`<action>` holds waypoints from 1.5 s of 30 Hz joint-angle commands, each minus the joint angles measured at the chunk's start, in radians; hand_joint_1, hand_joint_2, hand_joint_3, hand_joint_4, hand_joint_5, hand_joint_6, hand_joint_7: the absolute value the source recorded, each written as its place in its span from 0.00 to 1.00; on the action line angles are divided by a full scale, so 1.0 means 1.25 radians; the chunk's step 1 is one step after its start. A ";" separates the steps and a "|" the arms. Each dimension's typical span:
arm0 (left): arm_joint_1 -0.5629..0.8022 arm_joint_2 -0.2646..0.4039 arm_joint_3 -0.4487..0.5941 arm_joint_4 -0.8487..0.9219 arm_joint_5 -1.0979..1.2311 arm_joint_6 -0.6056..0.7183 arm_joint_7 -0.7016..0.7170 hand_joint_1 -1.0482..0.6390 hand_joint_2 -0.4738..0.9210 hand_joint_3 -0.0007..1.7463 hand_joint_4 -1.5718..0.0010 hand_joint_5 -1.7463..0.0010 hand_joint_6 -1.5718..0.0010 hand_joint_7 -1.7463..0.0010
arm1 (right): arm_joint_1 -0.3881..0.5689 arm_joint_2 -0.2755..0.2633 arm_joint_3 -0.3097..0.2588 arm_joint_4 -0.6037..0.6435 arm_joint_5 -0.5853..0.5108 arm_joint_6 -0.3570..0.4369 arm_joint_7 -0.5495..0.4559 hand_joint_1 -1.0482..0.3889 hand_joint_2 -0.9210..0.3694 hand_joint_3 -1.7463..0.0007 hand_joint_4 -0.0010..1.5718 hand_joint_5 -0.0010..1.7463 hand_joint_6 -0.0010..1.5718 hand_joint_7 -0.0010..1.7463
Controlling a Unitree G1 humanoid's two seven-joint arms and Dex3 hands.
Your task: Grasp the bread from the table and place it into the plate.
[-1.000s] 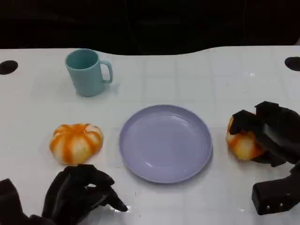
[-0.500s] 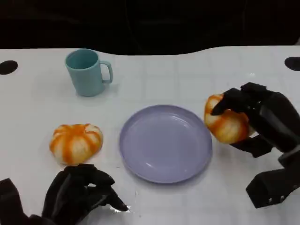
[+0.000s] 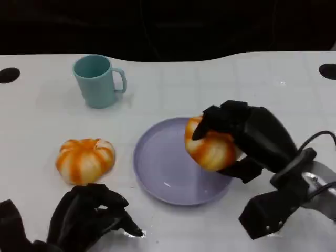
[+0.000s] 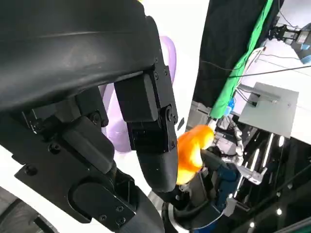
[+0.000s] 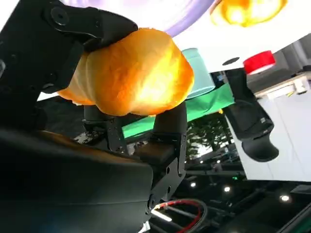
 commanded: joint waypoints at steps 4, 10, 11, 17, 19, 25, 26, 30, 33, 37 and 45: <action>0.006 0.011 0.005 -0.003 0.003 -0.004 0.008 0.01 0.75 0.00 0.00 0.71 0.00 0.83 | -0.068 0.064 0.031 0.113 -0.027 0.027 -0.030 0.80 0.53 0.27 0.64 1.00 0.51 0.98; 0.006 0.010 0.005 -0.001 0.002 -0.008 0.006 0.00 0.75 0.00 0.00 0.70 0.00 0.83 | -0.107 0.094 0.048 0.190 -0.031 0.045 -0.055 0.79 0.53 0.27 0.63 1.00 0.49 1.00; 0.006 0.010 0.005 -0.001 0.003 -0.008 0.007 0.00 0.75 0.00 0.00 0.70 0.00 0.83 | -0.110 0.096 0.049 0.197 -0.028 0.043 -0.054 0.78 0.53 0.26 0.62 1.00 0.50 0.98; 0.006 0.010 0.004 0.000 0.005 -0.013 0.006 0.00 0.75 0.00 0.00 0.70 0.00 0.83 | -0.126 0.093 0.059 0.214 -0.033 0.071 -0.020 0.65 0.39 0.51 0.55 0.57 0.60 0.22; 0.006 0.010 0.004 0.000 0.004 -0.011 0.006 0.00 0.75 0.00 0.00 0.70 0.00 0.83 | -0.128 0.087 0.068 0.206 -0.041 0.093 0.004 0.60 0.35 0.56 0.48 0.41 0.54 0.10; 0.007 0.009 0.004 -0.004 0.000 -0.006 0.006 0.01 0.74 0.00 0.00 0.70 0.00 0.83 | -0.112 0.065 0.067 0.151 -0.021 0.136 0.118 0.36 0.03 0.94 0.17 0.14 0.27 0.00; 0.007 0.009 0.004 -0.003 0.001 -0.008 0.005 0.01 0.75 0.00 0.00 0.70 0.00 0.83 | -0.107 0.062 0.064 0.139 -0.015 0.139 0.137 0.32 0.01 0.94 0.13 0.12 0.23 0.00; 0.008 0.009 0.003 -0.005 0.004 -0.009 0.011 0.00 0.75 0.00 0.00 0.70 0.00 0.83 | -0.078 0.040 0.052 0.066 0.015 0.158 0.224 0.25 0.00 0.88 0.05 0.12 0.15 0.00; 0.008 0.009 0.003 -0.006 0.004 -0.008 0.011 0.00 0.75 0.00 0.00 0.70 0.00 0.83 | -0.055 0.027 0.040 0.017 0.031 0.165 0.263 0.25 0.00 0.88 0.04 0.12 0.15 0.00; 0.008 0.009 0.003 -0.007 0.004 -0.008 0.012 0.00 0.75 0.00 0.00 0.71 0.00 0.84 | -0.025 0.005 0.025 -0.054 0.052 0.174 0.317 0.25 0.00 0.88 0.04 0.13 0.15 0.00; 0.009 0.010 0.001 -0.008 0.005 -0.011 0.013 0.00 0.75 0.00 0.00 0.71 0.00 0.84 | 0.047 -0.037 -0.019 -0.169 0.106 0.162 0.379 0.27 0.00 0.88 0.10 0.18 0.20 0.03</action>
